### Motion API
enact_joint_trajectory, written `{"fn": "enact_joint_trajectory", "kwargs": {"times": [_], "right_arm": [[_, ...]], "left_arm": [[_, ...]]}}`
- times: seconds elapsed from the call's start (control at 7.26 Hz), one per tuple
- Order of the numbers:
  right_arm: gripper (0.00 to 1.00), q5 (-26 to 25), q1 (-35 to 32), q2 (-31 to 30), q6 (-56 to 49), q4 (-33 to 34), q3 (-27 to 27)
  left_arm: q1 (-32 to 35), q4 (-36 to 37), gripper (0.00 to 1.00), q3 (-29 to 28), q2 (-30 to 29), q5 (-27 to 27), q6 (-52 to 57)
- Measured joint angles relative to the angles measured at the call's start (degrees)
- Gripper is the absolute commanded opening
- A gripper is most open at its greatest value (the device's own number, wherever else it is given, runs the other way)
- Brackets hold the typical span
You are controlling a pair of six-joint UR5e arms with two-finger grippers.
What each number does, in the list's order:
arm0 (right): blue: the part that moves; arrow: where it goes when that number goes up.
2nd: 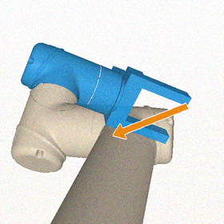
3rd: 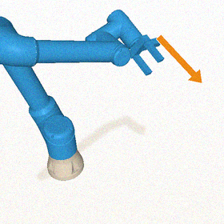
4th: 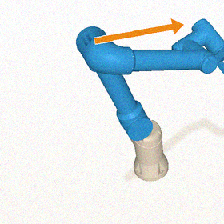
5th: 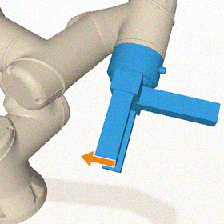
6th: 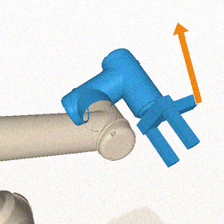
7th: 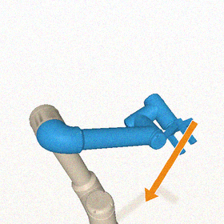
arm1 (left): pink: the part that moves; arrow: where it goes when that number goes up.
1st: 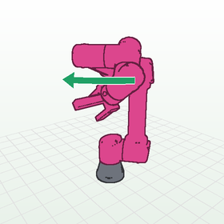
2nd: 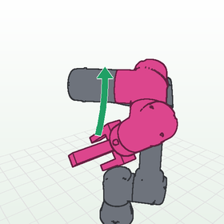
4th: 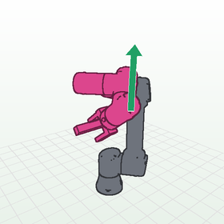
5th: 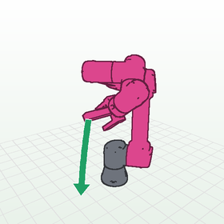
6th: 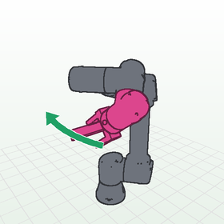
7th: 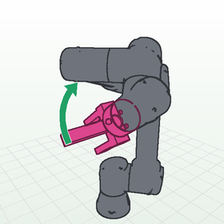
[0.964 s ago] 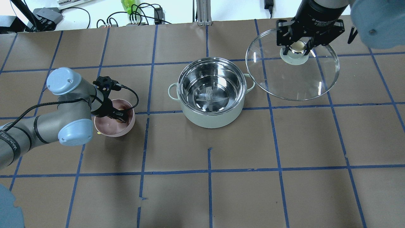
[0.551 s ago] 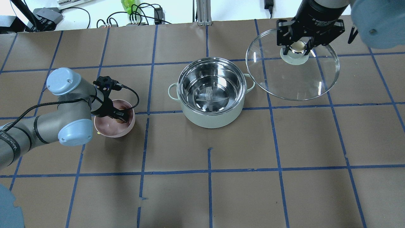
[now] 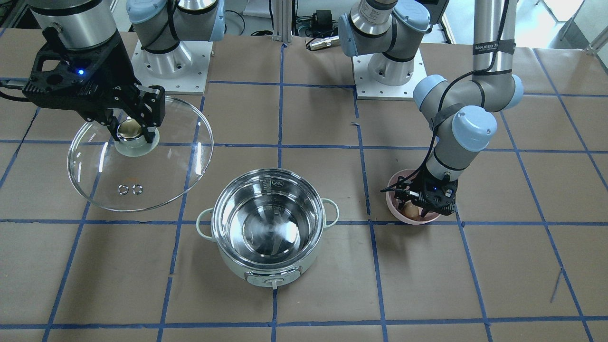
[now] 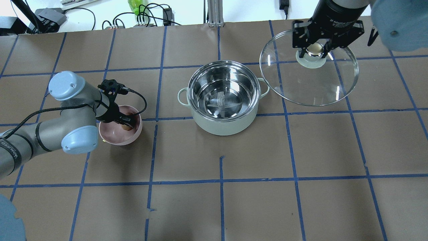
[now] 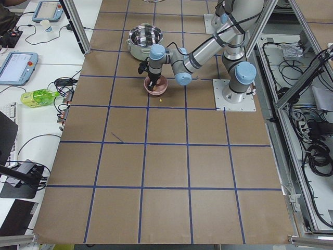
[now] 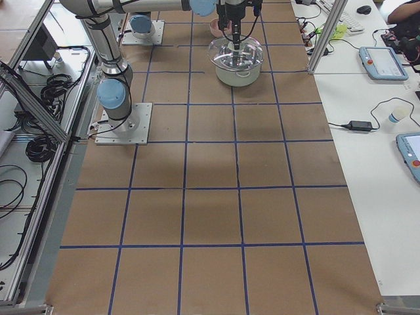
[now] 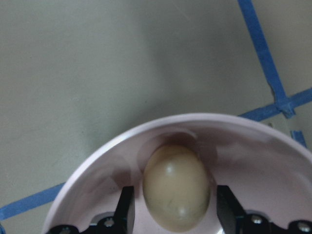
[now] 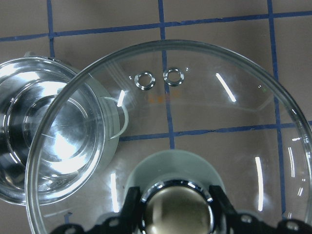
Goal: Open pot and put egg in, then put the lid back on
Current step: 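Close the left gripper around the brown egg inside the pink bowl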
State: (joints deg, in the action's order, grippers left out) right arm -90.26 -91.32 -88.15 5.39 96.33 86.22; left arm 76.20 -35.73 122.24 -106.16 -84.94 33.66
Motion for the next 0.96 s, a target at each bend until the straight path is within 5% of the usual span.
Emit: {"fn": "enact_joint_trajectory", "kwargs": {"times": [0.55, 0.96], "right_arm": [[0.02, 0.0, 0.0, 0.0, 0.06, 0.0, -0.07], [0.02, 0.08, 0.0, 0.0, 0.06, 0.0, -0.09]], "left_arm": [[0.0, 2.39, 0.6, 0.06, -1.42, 1.06, -0.16], [0.05, 3.51, 0.43, 0.09, -1.93, 1.16, -2.35]]}}
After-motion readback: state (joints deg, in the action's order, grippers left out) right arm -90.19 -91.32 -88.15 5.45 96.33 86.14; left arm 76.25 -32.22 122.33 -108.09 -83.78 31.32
